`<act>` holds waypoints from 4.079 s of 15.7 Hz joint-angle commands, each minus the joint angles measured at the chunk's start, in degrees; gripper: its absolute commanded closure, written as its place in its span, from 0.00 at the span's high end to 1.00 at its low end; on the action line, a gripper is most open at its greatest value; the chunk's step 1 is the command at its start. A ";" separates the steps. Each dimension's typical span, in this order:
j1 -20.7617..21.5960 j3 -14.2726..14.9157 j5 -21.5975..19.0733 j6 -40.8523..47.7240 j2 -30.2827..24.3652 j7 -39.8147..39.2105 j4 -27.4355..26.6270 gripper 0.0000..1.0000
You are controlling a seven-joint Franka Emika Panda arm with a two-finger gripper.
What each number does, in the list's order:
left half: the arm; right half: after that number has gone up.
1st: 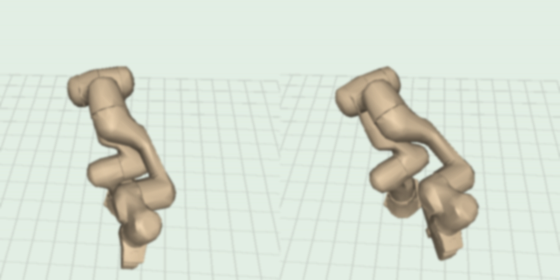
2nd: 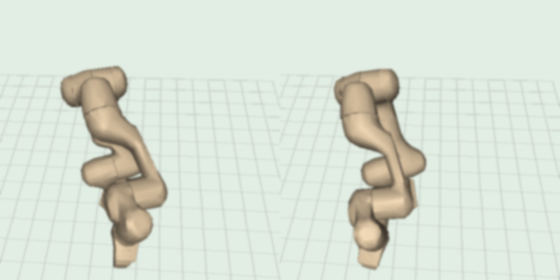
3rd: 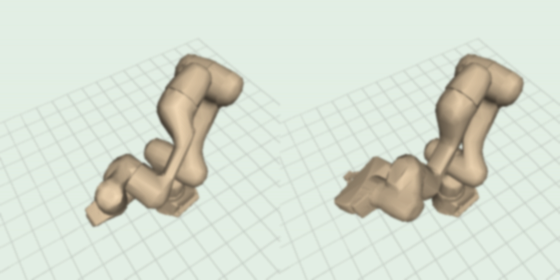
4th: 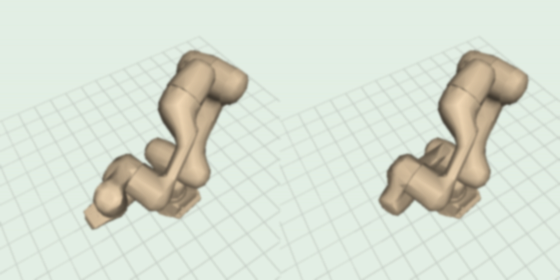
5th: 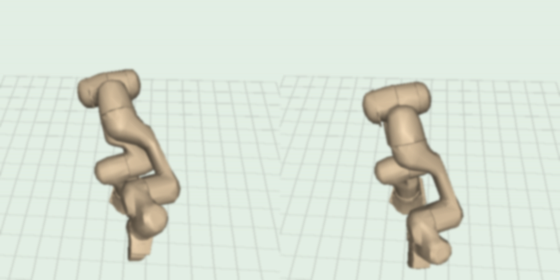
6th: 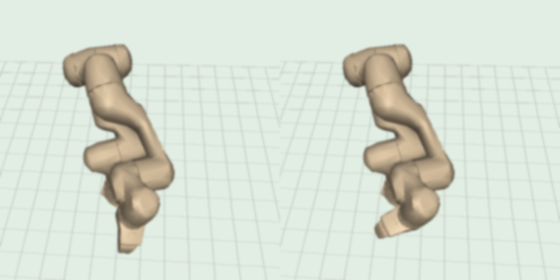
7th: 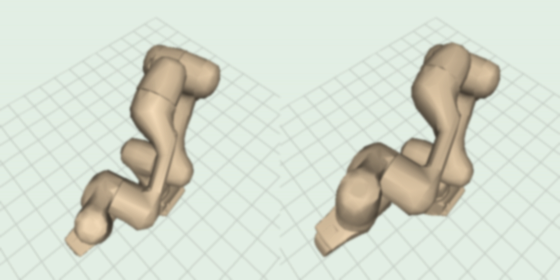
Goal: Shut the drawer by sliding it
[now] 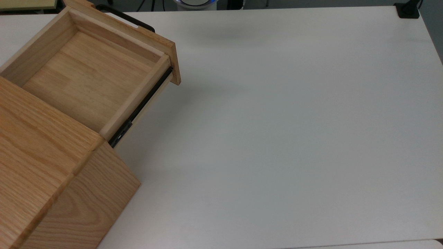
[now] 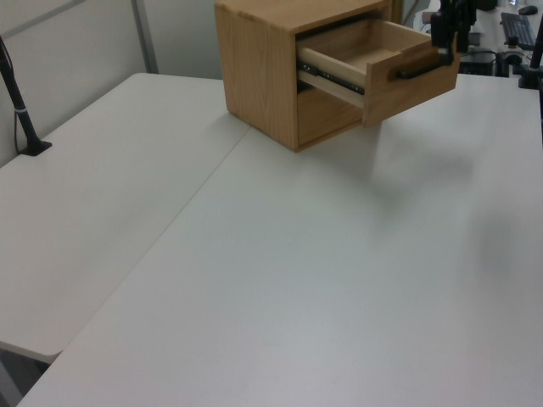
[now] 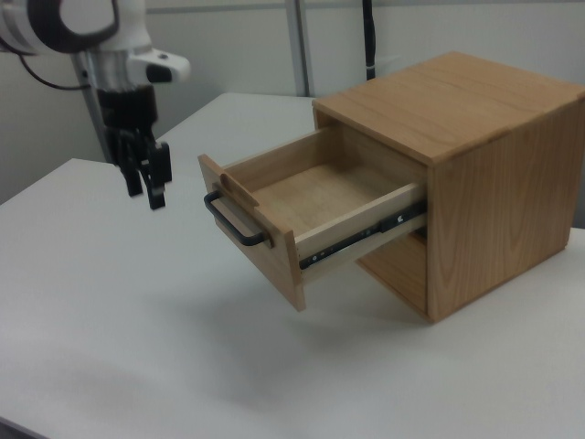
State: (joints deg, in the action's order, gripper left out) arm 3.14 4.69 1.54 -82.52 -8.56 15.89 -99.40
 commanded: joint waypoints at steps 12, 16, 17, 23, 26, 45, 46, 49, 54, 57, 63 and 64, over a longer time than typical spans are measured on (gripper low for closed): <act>-7.09 0.23 1.80 -19.52 6.44 8.37 -3.17 0.00; -8.33 0.23 2.77 -23.29 12.50 8.28 2.88 0.00; -8.68 0.32 3.38 -23.91 14.08 8.28 4.81 0.00; -11.23 1.55 4.18 -29.00 23.31 8.28 15.63 0.00; -11.32 1.64 4.18 -32.43 26.04 8.45 18.18 0.00; -10.97 -1.78 4.00 -22.72 18.68 1.68 16.26 0.06; -10.97 -2.83 3.48 -20.08 17.36 1.77 16.08 0.17; -10.09 -5.12 1.81 -13.65 15.42 2.21 16.26 1.00; -3.68 -5.74 0.57 -11.70 10.24 2.30 11.36 1.00; 0.98 -4.87 0.57 -12.05 5.93 1.78 6.51 1.00; 5.03 -2.32 1.36 -12.14 6.10 -8.29 5.89 1.00; 4.68 -2.32 1.45 -12.14 6.36 -12.86 5.97 1.00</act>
State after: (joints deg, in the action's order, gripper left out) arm 7.06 0.62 2.85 -94.16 -1.25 13.61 -91.62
